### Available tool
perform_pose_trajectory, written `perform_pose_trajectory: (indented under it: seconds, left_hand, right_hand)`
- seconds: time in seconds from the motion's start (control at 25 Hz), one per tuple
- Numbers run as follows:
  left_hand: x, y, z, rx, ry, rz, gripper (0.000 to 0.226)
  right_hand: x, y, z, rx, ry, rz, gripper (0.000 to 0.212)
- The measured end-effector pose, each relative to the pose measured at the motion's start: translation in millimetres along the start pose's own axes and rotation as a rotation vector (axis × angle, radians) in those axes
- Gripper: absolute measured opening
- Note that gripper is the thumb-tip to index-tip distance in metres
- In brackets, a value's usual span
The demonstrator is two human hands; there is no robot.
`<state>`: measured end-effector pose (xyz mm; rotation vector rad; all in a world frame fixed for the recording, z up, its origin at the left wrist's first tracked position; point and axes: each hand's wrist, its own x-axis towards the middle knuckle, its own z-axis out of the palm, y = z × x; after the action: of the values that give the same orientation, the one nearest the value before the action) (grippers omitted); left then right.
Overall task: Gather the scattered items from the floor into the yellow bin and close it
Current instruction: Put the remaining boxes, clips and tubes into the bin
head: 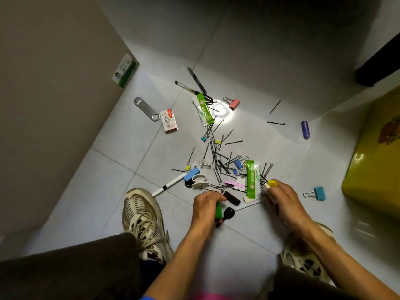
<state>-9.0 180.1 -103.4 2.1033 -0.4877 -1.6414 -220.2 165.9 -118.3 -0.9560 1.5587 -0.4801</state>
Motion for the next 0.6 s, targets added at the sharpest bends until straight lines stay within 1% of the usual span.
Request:
perform_pose_trajectory:
  seconds: [0.04, 0.08, 0.12, 0.16, 0.2, 0.24, 0.28, 0.32, 0.36, 0.4, 0.44, 0.48, 0.52, 0.6]
  left_hand:
    - [0, 1, -4, -0.156, -0.034, -0.066, 0.015]
    - [0, 2, -10, -0.296, -0.079, -0.107, 0.014]
    - [0, 2, -17, -0.422, -0.127, -0.132, 0.014]
    - [2, 5, -25, -0.53, -0.165, -0.152, 0.014]
    - [5, 9, -33, -0.614, -0.181, -0.169, 0.014]
    - [9, 12, -40, -0.665, -0.165, -0.173, 0.014]
    - [16, 17, -48, -0.651, -0.106, -0.146, 0.014]
    - [24, 23, -54, -0.535, 0.003, -0.091, 0.013]
    - [32, 28, -60, -0.311, 0.141, -0.016, 0.01]
    - [42, 32, -64, -0.026, 0.284, 0.068, 0.006]
    - [50, 34, -67, 0.262, 0.373, 0.162, 0.006]
    - [57, 36, -67, 0.5, 0.383, 0.242, 0.013]
    - [62, 37, -66, 0.662, 0.337, 0.299, 0.017]
    - [67, 37, -60, 0.851, 0.232, 0.343, 0.019]
  right_hand:
    - [2, -7, 7, 0.294, -0.115, 0.054, 0.013]
    - [5, -14, 14, 0.532, -0.217, 0.103, 0.016]
    - [7, -21, 19, 0.663, -0.29, 0.142, 0.023]
    - [8, -29, 24, 0.712, -0.344, 0.153, 0.024]
    - [11, -37, 29, 0.691, -0.366, 0.15, 0.019]
    - [15, -44, 34, 0.632, -0.361, 0.145, 0.012]
    - [18, -49, 37, 0.526, -0.315, 0.127, 0.018]
    - [23, -51, 39, 0.377, -0.24, 0.098, 0.03]
    - [26, -52, 40, 0.197, -0.146, 0.045, 0.037]
    - [29, -52, 40, -0.006, -0.053, -0.032, 0.038]
    - [29, -50, 41, -0.237, -0.002, -0.136, 0.034]
    - [28, -48, 42, -0.476, -0.003, -0.246, 0.026]
    - [26, -45, 45, -0.676, -0.046, -0.338, 0.023]
    - [21, -34, 52, -0.961, -0.175, -0.4, 0.029]
